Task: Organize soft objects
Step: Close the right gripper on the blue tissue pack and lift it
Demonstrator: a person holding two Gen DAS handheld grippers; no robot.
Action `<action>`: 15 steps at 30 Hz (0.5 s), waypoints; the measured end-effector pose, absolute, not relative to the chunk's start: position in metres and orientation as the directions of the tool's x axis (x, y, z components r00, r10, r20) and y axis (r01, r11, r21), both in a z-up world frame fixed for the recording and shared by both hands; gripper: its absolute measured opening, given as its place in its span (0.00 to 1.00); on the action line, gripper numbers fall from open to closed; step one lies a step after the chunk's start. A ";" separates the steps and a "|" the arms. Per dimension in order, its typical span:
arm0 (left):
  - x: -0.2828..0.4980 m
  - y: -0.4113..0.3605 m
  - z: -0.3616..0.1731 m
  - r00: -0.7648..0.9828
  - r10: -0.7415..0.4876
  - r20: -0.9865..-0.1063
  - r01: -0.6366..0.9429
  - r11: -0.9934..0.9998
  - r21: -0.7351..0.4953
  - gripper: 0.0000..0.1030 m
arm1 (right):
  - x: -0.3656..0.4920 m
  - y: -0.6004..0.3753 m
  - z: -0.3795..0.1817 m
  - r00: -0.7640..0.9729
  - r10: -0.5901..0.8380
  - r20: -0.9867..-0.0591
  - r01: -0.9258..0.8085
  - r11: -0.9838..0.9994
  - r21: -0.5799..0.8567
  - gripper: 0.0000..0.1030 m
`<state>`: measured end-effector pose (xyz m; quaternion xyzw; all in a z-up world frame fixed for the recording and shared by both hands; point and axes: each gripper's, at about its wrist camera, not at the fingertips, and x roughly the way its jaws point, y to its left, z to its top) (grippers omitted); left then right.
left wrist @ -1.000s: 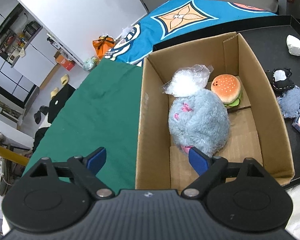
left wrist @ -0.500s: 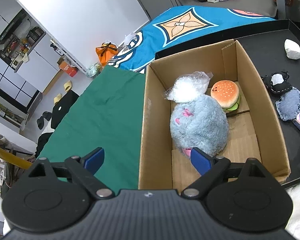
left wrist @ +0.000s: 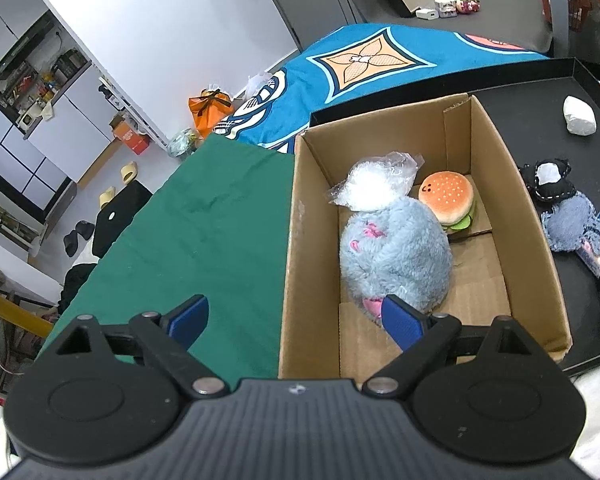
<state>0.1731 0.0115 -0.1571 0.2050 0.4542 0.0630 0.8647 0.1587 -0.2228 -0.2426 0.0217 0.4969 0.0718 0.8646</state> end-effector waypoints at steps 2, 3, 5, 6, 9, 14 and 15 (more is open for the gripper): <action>0.173 0.013 -0.157 0.581 0.291 -0.760 0.075 0.911 0.406 0.90 | 0.158 -0.222 -0.241 0.495 0.151 -0.856 -0.106 0.988 0.113 0.53; 0.173 0.013 -0.157 0.582 0.288 -0.760 0.074 0.913 0.402 0.90 | 0.157 -0.222 -0.239 0.498 0.153 -0.854 -0.107 0.988 0.114 0.53; 0.172 0.014 -0.156 0.585 0.283 -0.760 0.072 0.915 0.396 0.90 | 0.154 -0.222 -0.233 0.511 0.151 -0.846 -0.106 0.988 0.113 0.53; 0.172 0.015 -0.156 0.585 0.281 -0.760 0.071 0.917 0.394 0.90 | 0.155 -0.223 -0.231 0.516 0.150 -0.843 -0.104 0.988 0.112 0.53; 0.173 0.015 -0.156 0.582 0.282 -0.763 0.067 0.918 0.391 0.90 | 0.154 -0.226 -0.223 0.529 0.149 -0.836 -0.096 0.989 0.115 0.53; 0.173 0.018 -0.155 0.583 0.276 -0.765 0.060 0.924 0.379 0.90 | 0.153 -0.230 -0.211 0.561 0.136 -0.817 -0.084 0.991 0.108 0.53; 0.173 0.018 -0.155 0.584 0.273 -0.764 0.058 0.925 0.375 0.90 | 0.153 -0.230 -0.209 0.568 0.133 -0.812 -0.080 0.991 0.107 0.53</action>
